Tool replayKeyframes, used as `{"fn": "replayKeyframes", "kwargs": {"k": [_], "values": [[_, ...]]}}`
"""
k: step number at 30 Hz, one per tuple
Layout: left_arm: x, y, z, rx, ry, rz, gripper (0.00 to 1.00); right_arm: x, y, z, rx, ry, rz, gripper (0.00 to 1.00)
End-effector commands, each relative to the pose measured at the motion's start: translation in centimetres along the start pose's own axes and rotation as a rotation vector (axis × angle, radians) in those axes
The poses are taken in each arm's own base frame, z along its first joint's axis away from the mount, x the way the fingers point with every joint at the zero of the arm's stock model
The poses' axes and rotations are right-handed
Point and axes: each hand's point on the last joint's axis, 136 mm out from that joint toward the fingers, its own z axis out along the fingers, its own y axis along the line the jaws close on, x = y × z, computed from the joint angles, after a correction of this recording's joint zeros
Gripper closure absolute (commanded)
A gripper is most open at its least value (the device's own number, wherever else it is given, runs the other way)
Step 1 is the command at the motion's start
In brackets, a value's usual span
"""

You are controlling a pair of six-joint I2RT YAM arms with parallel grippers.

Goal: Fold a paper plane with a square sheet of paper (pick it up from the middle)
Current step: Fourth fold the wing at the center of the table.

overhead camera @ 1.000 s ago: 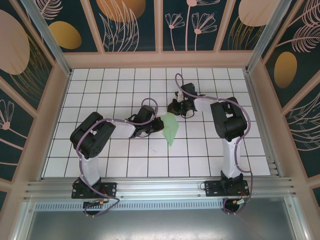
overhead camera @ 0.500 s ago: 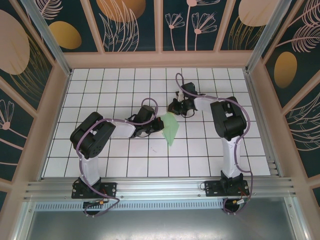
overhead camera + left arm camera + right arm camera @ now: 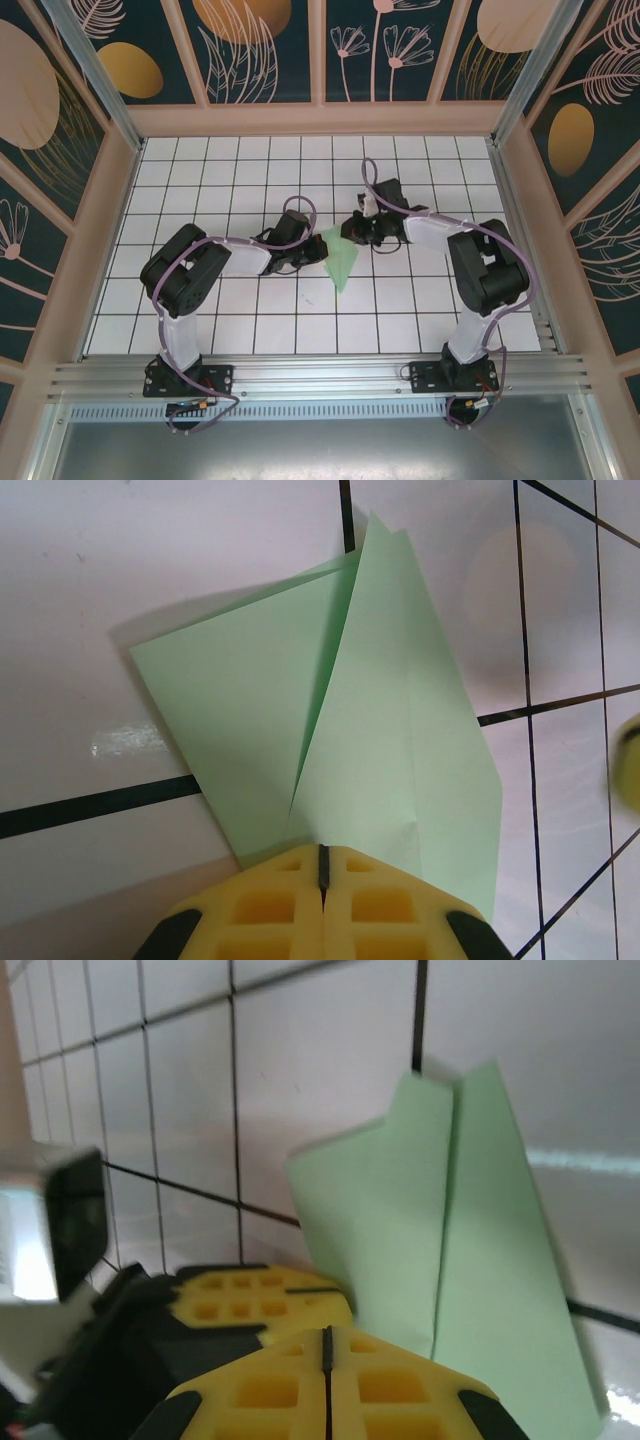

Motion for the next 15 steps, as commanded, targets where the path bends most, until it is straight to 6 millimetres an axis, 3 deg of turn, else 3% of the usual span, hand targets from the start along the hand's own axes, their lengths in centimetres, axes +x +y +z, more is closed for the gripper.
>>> {"fn": "replayKeyframes", "kwargs": {"k": [1, 8, 15], "values": [[5.0, 4.3, 0.8, -0.130, 0.168, -0.035, 1.00, 2.0, -0.4, 1.2, -0.024, 0.042, 0.032, 0.91], [5.1, 4.3, 0.8, -0.132, 0.171, -0.032, 1.00, 3.6, -1.7, 3.0, -0.003, 0.097, 0.036, 0.92], [5.2, 4.4, 0.7, -0.134, 0.172, -0.033, 1.00, 6.0, -6.5, 4.3, 0.131, 0.144, 0.078, 0.92]]}}
